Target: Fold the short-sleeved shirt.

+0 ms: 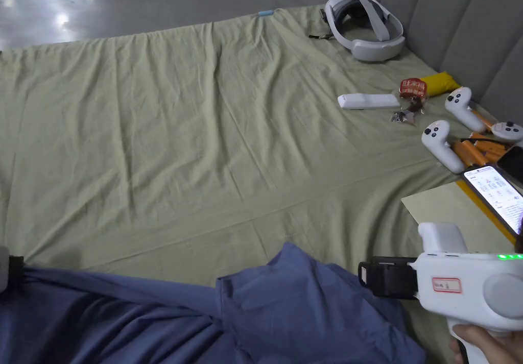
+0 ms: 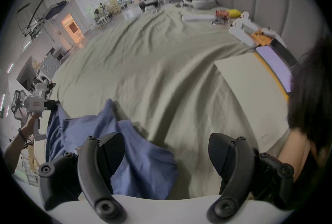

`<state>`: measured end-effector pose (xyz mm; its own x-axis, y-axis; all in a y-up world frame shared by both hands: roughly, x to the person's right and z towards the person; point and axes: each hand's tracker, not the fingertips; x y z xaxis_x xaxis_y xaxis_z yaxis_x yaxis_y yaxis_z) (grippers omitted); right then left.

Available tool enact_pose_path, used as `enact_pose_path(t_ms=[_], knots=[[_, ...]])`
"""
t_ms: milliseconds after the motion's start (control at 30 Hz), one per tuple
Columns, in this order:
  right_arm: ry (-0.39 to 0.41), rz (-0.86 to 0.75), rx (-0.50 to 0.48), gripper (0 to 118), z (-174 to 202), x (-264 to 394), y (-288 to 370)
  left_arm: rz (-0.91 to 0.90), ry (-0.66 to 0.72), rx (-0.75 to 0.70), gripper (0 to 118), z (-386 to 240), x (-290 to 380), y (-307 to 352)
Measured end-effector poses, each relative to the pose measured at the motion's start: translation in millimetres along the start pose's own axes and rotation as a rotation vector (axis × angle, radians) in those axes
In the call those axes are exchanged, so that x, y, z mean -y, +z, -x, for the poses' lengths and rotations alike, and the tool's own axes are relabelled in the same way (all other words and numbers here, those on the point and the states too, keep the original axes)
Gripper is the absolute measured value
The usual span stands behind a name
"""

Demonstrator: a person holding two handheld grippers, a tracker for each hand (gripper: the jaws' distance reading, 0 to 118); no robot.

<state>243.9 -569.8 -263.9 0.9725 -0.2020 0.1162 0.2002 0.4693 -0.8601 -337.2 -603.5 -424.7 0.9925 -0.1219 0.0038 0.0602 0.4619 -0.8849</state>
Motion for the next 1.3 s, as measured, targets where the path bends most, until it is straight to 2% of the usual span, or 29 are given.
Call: enact_pose_path(t_ms=[67,133,200,233,267,333,400,433,467,533,567,667,800,867,1000,1100,1300], knots=[[0.037,0.027,-0.01,101,8,6,-13,0.006,0.003,0.001,10,-2,-1,1],[0.074,0.092,0.037,101,15,14,-23,0.011,0.011,-0.004,10,-2,-3,0],[0.164,0.072,0.098,99,24,24,-32,0.011,0.007,-0.007,10,-4,-2,1],[0.18,0.068,0.125,96,27,25,-34,0.008,0.005,-0.008,10,-4,-1,1],[0.143,0.059,0.106,93,27,25,-31,0.004,0.002,-0.009,10,-2,-1,-1],[0.131,0.037,0.109,75,28,25,-26,-0.001,0.004,-0.006,10,-1,-1,-1],[0.153,0.017,0.113,35,33,29,-17,-0.009,0.011,-0.008,10,0,0,-2],[0.16,0.005,0.082,15,37,30,-14,-0.012,0.014,-0.01,10,0,0,0],[0.162,0.009,0.087,8,40,32,-13,-0.014,0.025,-0.011,10,1,0,2],[0.156,0.013,0.034,7,44,37,-9,-0.034,0.057,0.0,9,5,0,16],[0.148,-0.059,0.041,7,46,37,-2,-0.08,0.091,0.02,8,9,2,29],[0.092,-0.148,-0.029,7,45,29,31,-0.23,0.196,0.146,7,34,10,87],[0.127,-0.297,-0.089,7,53,7,88,-0.419,0.247,0.22,7,65,24,188],[0.151,-0.356,-0.116,7,62,-7,114,-0.52,0.215,0.212,7,76,34,243],[0.248,-0.531,-0.103,7,84,-30,167,-0.7,0.2,0.192,7,95,55,343],[0.25,-0.636,-0.134,7,95,-54,209,-0.824,0.198,0.151,7,107,69,408],[0.295,-0.855,-0.072,7,109,-97,284,-1.008,0.21,0.053,7,130,90,492]])
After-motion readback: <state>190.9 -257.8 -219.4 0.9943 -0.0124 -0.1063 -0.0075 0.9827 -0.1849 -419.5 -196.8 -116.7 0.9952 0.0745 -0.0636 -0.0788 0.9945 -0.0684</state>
